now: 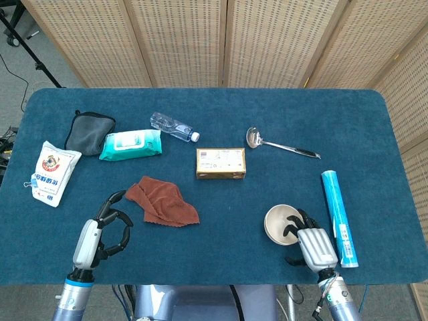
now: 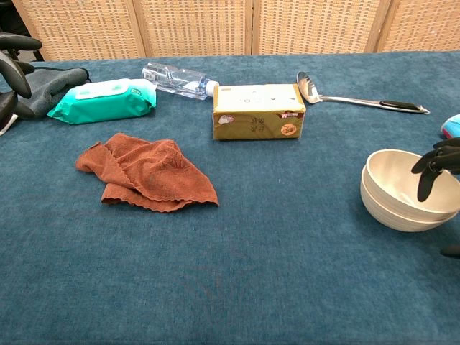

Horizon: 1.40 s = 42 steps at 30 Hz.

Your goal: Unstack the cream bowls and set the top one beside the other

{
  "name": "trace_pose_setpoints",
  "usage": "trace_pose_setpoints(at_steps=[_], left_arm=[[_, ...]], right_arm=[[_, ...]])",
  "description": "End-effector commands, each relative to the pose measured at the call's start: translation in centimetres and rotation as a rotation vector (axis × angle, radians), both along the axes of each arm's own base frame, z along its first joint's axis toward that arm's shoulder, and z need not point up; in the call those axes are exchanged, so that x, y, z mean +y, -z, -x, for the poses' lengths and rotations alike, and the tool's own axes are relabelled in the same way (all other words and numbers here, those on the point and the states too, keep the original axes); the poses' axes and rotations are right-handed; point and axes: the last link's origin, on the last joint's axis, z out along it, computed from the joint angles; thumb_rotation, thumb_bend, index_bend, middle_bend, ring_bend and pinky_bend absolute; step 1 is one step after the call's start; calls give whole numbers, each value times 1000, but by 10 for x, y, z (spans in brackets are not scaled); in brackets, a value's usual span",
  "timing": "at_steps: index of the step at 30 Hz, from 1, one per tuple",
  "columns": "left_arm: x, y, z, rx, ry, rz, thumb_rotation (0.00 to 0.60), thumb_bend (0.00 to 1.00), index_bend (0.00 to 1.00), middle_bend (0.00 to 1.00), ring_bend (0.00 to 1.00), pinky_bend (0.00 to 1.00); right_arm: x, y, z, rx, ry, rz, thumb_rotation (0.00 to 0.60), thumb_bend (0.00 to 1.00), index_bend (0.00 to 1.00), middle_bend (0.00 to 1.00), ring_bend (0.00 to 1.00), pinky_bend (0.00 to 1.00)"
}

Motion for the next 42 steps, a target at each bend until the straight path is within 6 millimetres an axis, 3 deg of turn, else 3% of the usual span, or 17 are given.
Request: trace_pose_setpoints(at_steps=[1,6,10,42], left_arm=[[0,0,0,0,0,1,600,498,560,168,157,350],[0,0,-1,-2,2,3,600,498,560,168,157,350],[-1,1,-1,-3,2,4,600,498,560,168,157,350],[0,-5,-2,-16,1,-9,600,498,561,168,158,350]], right_arm=[[0,0,0,-1,-2,1,600,198,441,223,47,197],[-2,-2,-2,-5,-9,4,600,312,460,223,47,197],[-2,-2,-3,-10,-12,6,600,336,470,224,47,200],[1,4,2,-24,-1,11,600,337,550,244,54,213]])
